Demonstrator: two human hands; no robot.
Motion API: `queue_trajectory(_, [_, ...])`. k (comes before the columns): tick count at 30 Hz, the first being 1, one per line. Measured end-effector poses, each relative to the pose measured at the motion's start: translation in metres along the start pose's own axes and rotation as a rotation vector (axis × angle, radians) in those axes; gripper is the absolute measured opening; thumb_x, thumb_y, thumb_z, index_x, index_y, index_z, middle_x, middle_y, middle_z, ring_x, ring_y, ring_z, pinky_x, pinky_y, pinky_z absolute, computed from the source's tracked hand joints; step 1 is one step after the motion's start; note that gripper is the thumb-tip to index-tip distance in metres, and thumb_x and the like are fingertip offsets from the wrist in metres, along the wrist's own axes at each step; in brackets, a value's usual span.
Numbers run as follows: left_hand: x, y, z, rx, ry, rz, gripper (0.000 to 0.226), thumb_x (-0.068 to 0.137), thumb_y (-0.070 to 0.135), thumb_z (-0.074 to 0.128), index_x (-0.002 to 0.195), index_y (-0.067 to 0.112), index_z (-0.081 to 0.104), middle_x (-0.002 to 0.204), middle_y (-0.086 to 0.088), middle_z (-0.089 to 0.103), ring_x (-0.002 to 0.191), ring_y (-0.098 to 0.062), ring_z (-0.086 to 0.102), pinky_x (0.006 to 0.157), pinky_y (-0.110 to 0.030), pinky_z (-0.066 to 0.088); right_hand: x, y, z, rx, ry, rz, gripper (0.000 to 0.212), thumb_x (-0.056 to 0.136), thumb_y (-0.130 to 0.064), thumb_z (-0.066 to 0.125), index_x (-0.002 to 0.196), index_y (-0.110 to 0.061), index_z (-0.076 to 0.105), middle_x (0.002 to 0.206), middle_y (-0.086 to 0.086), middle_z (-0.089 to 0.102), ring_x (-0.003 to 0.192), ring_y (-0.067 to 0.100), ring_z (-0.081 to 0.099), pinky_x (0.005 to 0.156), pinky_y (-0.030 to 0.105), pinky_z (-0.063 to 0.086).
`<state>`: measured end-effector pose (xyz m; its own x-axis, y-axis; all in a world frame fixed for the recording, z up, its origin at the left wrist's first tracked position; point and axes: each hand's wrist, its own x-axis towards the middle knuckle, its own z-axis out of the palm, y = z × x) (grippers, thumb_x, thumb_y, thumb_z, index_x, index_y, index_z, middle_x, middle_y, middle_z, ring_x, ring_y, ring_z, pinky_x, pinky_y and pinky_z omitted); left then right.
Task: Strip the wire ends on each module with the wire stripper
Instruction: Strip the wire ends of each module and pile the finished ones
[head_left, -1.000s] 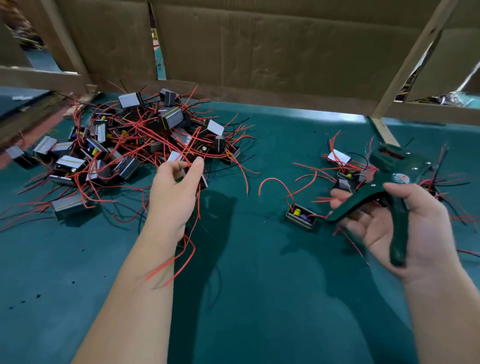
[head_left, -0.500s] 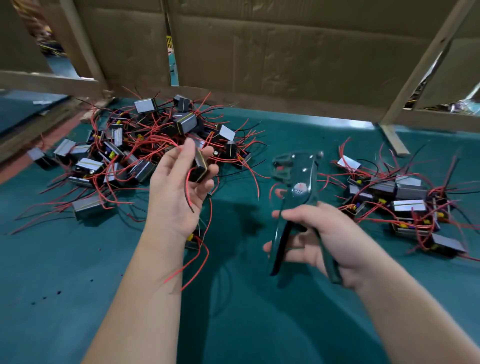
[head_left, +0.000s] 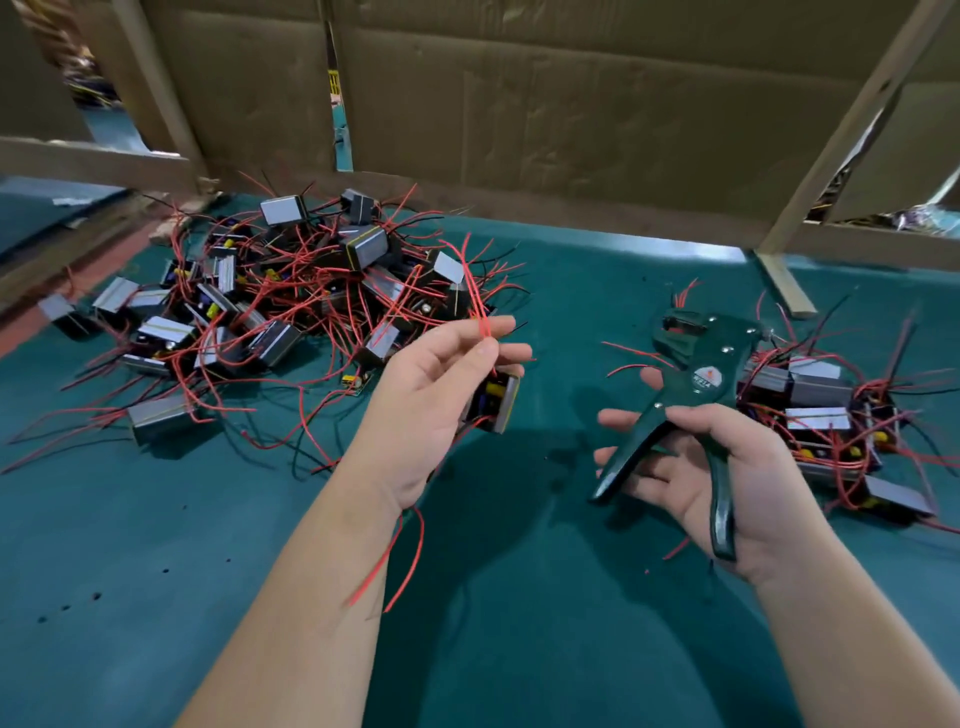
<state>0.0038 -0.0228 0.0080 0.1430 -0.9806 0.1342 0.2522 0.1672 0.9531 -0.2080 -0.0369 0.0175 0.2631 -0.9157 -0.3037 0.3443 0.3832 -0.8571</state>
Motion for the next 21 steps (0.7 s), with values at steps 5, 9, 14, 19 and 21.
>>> queue_trajectory(5, [0.000, -0.004, 0.005, -0.096, 0.105, -0.017, 0.007, 0.094, 0.014, 0.053, 0.093, 0.019, 0.057, 0.090, -0.001, 0.075, 0.080, -0.011, 0.068, 0.060, -0.026, 0.053, -0.008, 0.008, 0.003, 0.106, -0.207, -0.024, 0.057, 0.070, -0.020, 0.049, 0.126, -0.012, 0.058, 0.089, 0.020, 0.069, 0.072, 0.040, 0.066, 0.065, 0.046, 0.058])
queue_trajectory(9, [0.002, -0.002, 0.007, -0.118, 0.231, 0.057, 0.011, 0.083, 0.018, 0.066, 0.080, 0.015, 0.055, 0.082, -0.002, 0.074, 0.069, -0.012, 0.068, 0.053, -0.024, 0.053, -0.011, 0.009, 0.007, 0.195, -0.305, 0.018, 0.079, 0.049, -0.026, 0.081, 0.122, -0.005, 0.062, 0.097, 0.021, 0.067, 0.074, 0.042, 0.066, 0.068, 0.048, 0.057])
queue_trajectory(14, [0.002, -0.008, 0.005, 0.138, 0.332, 0.140, 0.018, 0.088, 0.009, 0.067, 0.076, 0.017, 0.056, 0.069, 0.004, 0.070, 0.065, -0.007, 0.066, 0.054, -0.023, 0.053, -0.018, 0.006, 0.010, 0.279, -0.571, 0.170, 0.065, 0.057, -0.029, 0.080, 0.117, -0.009, 0.067, 0.138, 0.031, 0.046, 0.074, 0.038, 0.066, 0.071, 0.046, 0.055])
queue_trajectory(19, [0.000, -0.015, 0.005, 0.399, 0.370, 0.237, 0.018, 0.085, 0.016, 0.069, 0.076, 0.025, 0.056, 0.073, 0.005, 0.065, 0.071, -0.016, 0.064, 0.068, -0.043, 0.057, -0.022, 0.013, 0.018, 0.174, -0.812, 0.251, 0.073, 0.073, -0.030, 0.070, 0.136, -0.002, 0.048, 0.146, 0.024, 0.039, 0.079, 0.037, 0.066, 0.077, 0.046, 0.053])
queue_trajectory(21, [-0.002, -0.017, 0.004, 0.512, 0.350, 0.275, 0.018, 0.085, 0.016, 0.067, 0.083, 0.028, 0.054, 0.077, 0.008, 0.064, 0.073, -0.008, 0.063, 0.074, -0.032, 0.054, -0.021, 0.021, 0.021, 0.145, -0.769, 0.239, 0.077, 0.071, -0.029, 0.074, 0.137, 0.000, 0.046, 0.145, 0.019, 0.044, 0.078, 0.039, 0.065, 0.075, 0.048, 0.053])
